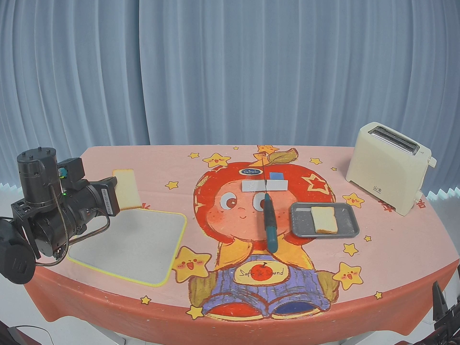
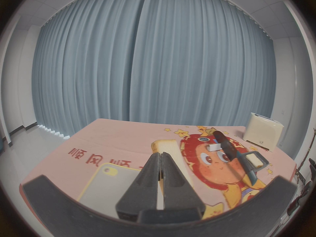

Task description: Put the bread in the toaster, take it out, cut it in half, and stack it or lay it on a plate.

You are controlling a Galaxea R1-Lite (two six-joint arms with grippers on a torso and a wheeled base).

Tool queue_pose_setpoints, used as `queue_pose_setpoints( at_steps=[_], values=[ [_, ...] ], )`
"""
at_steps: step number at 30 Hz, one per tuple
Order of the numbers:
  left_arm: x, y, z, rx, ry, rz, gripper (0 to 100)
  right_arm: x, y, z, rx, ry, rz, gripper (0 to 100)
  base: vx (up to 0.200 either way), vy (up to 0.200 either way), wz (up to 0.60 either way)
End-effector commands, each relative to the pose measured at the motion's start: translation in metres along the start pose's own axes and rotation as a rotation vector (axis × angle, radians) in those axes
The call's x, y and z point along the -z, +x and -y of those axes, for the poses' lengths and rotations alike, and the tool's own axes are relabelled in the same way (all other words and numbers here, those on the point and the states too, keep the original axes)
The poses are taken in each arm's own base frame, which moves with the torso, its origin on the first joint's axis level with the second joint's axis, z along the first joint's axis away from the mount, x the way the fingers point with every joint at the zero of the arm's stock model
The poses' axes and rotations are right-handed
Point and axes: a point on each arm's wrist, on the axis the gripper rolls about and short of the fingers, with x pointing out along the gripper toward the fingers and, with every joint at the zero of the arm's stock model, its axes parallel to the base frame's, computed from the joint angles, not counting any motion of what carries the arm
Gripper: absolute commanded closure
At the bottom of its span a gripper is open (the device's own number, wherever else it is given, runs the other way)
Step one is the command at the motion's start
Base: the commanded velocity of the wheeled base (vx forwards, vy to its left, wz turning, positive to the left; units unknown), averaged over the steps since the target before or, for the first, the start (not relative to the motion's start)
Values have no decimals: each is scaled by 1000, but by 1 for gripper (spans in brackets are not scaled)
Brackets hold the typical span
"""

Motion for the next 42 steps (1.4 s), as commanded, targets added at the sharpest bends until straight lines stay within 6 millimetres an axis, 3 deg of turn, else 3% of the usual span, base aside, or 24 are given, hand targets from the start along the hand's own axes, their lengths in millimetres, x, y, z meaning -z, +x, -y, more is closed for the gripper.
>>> queue_pose_setpoints(
  at_steps=[1,18,32,42],
  values=[
    [1,-3,7,31,5,-3,100,5,0,0,0,0,-1,0,0,-200,0],
    [4,-6,34,136,28,-12,100,5,0,0,0,0,-1,0,0,-200,0],
    [11,0,36,136,4,-42,100,5,0,0,0,0,-1,0,0,-200,0],
    [19,32,46,142,-7,17,100,5,0,0,0,0,-1,0,0,-200,0]
  ],
)
